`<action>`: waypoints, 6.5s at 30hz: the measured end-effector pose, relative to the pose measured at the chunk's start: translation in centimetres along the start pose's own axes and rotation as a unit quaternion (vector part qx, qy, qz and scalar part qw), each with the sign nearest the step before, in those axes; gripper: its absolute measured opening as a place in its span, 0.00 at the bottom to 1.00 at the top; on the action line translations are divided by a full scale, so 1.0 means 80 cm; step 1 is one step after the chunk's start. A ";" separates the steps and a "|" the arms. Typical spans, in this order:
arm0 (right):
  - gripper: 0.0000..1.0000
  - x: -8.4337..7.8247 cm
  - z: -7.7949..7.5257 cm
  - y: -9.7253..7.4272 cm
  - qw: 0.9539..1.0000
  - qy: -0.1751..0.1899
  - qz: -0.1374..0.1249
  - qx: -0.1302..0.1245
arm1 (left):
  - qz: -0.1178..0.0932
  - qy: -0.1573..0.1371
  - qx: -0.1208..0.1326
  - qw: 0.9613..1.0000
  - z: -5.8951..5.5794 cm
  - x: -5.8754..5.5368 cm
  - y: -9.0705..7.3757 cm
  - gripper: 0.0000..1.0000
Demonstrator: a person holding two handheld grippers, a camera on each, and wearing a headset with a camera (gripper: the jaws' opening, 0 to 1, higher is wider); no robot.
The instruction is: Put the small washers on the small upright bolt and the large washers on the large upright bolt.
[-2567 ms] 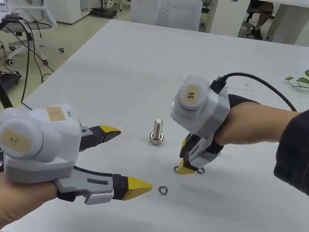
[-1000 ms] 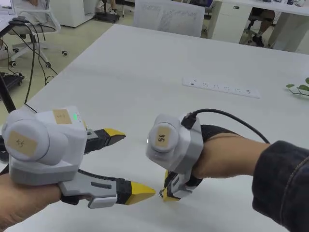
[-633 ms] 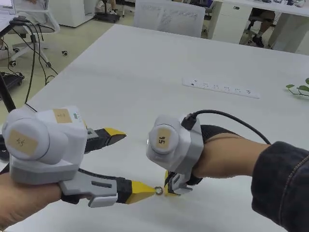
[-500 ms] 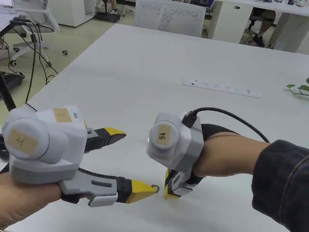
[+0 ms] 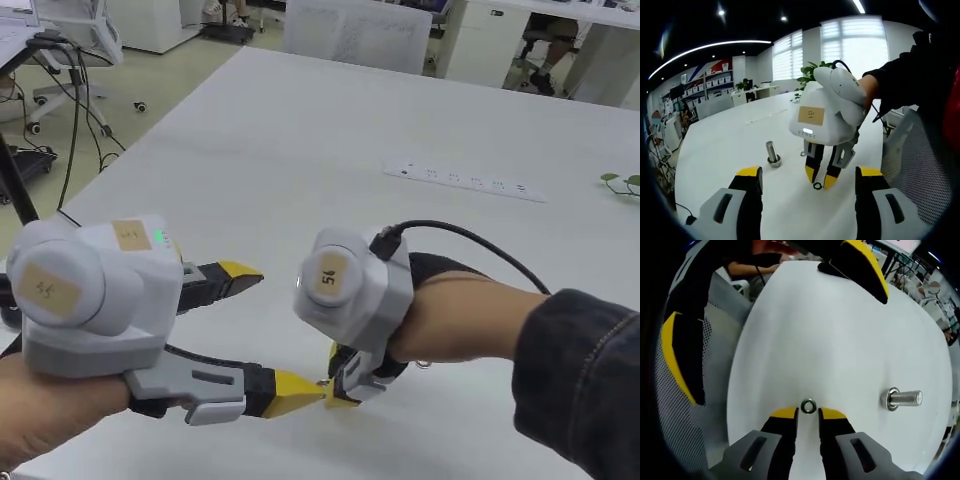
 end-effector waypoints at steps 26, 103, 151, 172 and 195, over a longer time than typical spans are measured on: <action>0.14 0.002 -0.002 0.000 1.000 -0.007 0.000 0.007 | -0.001 -0.002 0.004 1.000 0.001 0.000 -0.002 0.75; 0.13 -0.154 -0.077 -0.156 0.988 0.139 -0.021 -0.058 | 0.019 0.033 -0.075 0.996 -0.016 0.003 0.041 0.75; 0.14 -0.173 -0.102 -0.084 0.987 0.159 -0.001 -0.029 | 0.024 0.027 -0.071 0.997 -0.012 -0.001 0.046 0.75; 0.19 -0.183 -0.089 -0.099 0.985 0.166 -0.009 -0.047 | 0.019 0.027 -0.070 0.997 -0.013 0.000 0.045 0.75; 0.19 -0.175 -0.044 -0.103 0.986 0.157 -0.005 -0.050 | 0.009 0.029 -0.068 0.997 -0.015 0.005 0.039 0.75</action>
Point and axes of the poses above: the centre of the closed fingertips' face, and the gripper's own axes: y roughly forward along the fingers, z roughly to its left, x roughly out of its top, the point moved 6 cm from there along -y, roughly backward along the fingers, and after that the axes turned 14 degrees about x, right-handed, at the moved point
